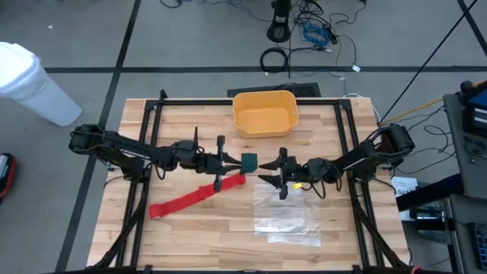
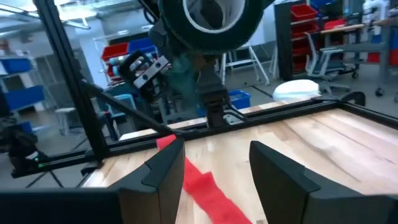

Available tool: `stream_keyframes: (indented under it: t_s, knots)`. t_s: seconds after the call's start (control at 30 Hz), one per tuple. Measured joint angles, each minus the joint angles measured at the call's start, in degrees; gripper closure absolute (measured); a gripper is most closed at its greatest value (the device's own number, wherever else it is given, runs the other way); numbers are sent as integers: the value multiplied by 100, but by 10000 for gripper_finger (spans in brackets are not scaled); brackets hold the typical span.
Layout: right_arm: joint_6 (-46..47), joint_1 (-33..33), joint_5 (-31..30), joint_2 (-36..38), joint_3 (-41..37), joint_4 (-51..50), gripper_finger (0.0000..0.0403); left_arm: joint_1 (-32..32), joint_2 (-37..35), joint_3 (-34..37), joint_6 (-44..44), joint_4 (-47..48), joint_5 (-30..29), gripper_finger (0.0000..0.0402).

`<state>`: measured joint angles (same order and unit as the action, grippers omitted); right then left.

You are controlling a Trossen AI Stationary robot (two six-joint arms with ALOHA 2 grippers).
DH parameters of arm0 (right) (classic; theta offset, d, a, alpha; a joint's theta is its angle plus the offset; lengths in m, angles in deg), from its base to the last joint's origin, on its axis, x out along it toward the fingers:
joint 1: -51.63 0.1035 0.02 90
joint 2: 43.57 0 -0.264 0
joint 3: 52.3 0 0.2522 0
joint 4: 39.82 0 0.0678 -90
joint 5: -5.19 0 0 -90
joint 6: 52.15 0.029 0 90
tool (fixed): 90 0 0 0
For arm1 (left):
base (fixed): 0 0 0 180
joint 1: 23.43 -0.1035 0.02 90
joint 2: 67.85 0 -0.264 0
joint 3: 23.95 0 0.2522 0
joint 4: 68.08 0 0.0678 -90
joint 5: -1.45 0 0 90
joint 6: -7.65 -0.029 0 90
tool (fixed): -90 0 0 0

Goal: Roll bandage
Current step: Roll the green bandage

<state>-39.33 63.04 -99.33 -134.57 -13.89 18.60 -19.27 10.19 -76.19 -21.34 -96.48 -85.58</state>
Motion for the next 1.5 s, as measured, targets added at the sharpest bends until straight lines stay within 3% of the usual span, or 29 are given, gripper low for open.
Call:
stream_keyframes:
  t_s: [0.17, 0.67, 1.0, 1.33, 1.5]
  knots:
    - [4, -58, 603, -151, 293, 57, 236, -1, 0, 0, -39, 19, 0, 389]
    - [-536, -174, 696, -220, 651, -127, 240, 1, 0, 0, -37, 70, 2, 389]
    - [-442, -159, 731, -149, 651, -33, 305, 233, 2, 0, 4, 197, 11, 389]
    - [-256, -128, 1157, -71, 648, -95, 336, 407, 2, 0, -42, 151, -11, 389]
    - [-406, -111, 1191, -70, 646, -136, 387, 402, 2, 2, -44, 121, -28, 389]
